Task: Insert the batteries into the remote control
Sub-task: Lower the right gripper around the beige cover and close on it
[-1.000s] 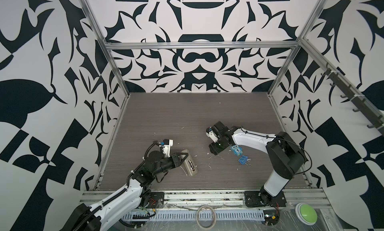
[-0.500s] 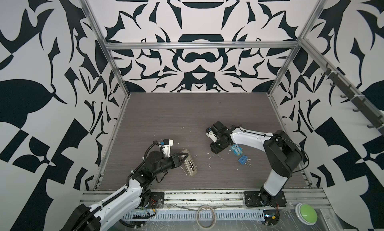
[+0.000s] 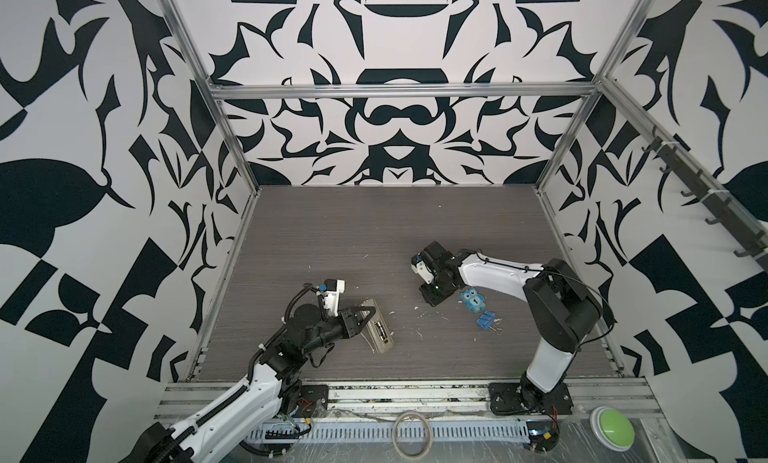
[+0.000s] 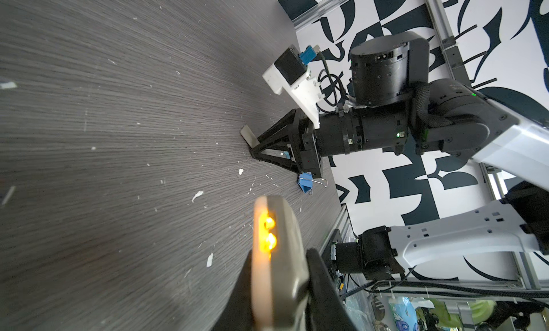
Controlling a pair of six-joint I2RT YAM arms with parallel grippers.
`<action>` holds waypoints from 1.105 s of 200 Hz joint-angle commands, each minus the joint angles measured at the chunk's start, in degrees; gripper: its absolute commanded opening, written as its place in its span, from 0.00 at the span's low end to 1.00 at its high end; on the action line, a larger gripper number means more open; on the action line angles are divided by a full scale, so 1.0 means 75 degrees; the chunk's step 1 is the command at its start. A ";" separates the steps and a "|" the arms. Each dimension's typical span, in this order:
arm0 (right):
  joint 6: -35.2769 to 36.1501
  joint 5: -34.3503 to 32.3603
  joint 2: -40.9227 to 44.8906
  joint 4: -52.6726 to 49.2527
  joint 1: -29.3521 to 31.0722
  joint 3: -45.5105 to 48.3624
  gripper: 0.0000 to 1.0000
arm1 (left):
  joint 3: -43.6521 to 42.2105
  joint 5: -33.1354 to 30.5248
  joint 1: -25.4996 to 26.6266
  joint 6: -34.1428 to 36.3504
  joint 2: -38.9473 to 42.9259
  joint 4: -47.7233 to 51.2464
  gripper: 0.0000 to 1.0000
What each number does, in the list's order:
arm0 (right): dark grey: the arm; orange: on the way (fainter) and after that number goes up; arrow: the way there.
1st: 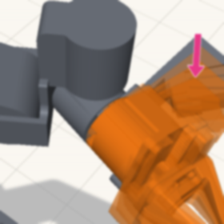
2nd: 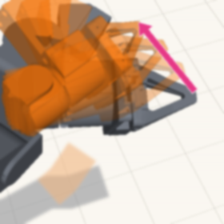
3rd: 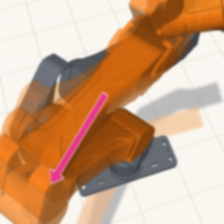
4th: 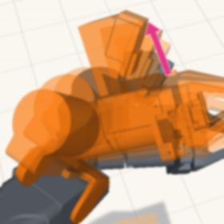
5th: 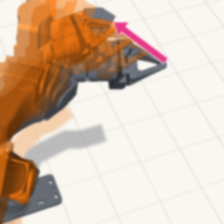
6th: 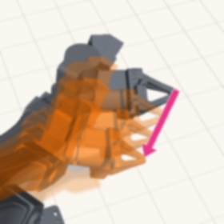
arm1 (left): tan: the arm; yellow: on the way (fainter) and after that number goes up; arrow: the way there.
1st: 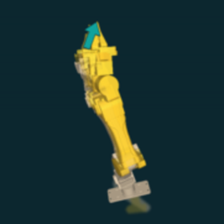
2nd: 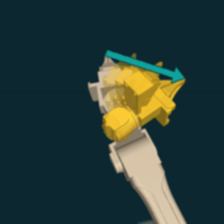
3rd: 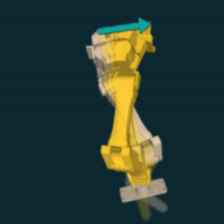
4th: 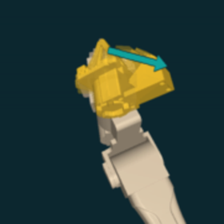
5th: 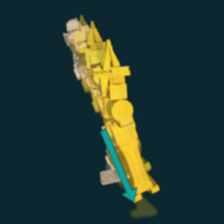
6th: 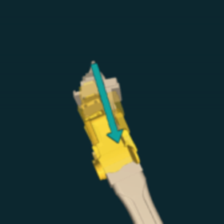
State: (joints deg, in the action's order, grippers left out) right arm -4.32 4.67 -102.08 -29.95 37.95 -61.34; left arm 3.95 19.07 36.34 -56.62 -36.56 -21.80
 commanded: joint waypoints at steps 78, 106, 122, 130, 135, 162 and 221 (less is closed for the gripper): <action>-0.0042 0.0125 0.0099 -0.0068 0.0003 -0.0108 0.29 | 0.0168 -0.0109 -0.0029 0.0087 0.0099 -0.0043 0.00; -0.0151 0.0163 0.0099 0.0049 0.0089 -0.0059 0.28 | 0.0133 -0.0216 -0.0029 0.0079 0.0099 -0.0102 0.00; -0.0163 0.0151 0.0076 0.0079 0.0199 -0.0082 0.28 | 0.0119 -0.0268 -0.0029 0.0057 0.0095 -0.0149 0.00; -0.0175 0.0110 0.0064 0.0087 0.0272 -0.0103 0.28 | 0.0107 -0.0298 -0.0029 0.0055 0.0092 -0.0152 0.00; -0.0185 0.0079 0.0050 0.0090 0.0311 -0.0123 0.28 | 0.0107 -0.0316 -0.0029 0.0051 0.0088 -0.0172 0.00; -0.0210 -0.0037 -0.0059 0.0058 0.0484 -0.0245 0.28 | 0.0060 -0.0419 -0.0029 0.0021 0.0089 -0.0274 0.00; -0.0186 -0.0260 -0.0181 -0.0054 0.0688 -0.0341 0.37 | -0.0086 -0.0539 -0.0029 -0.0091 0.0272 -0.0281 0.00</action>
State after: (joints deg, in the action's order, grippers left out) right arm -5.43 3.88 -103.07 -29.58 42.59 -62.43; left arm 3.81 15.88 36.34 -56.84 -35.75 -21.65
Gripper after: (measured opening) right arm 0.336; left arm 0.219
